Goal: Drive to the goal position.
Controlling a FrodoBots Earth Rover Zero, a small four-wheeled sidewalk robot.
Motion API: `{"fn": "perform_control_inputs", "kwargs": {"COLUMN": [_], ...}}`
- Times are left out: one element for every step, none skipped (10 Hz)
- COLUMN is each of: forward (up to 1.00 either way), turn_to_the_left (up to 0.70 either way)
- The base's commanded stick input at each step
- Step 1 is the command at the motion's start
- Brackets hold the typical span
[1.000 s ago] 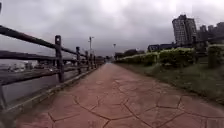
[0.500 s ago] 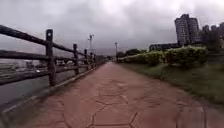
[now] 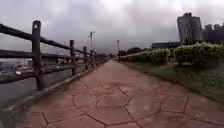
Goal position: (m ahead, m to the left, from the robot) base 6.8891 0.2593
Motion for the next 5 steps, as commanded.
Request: {"fn": "perform_control_inputs", "kwargs": {"forward": [1.0, 1.0, 1.0, 1.0, 1.0], "turn_to_the_left": [0.0, 0.0, 0.0, 0.0, 0.0]}}
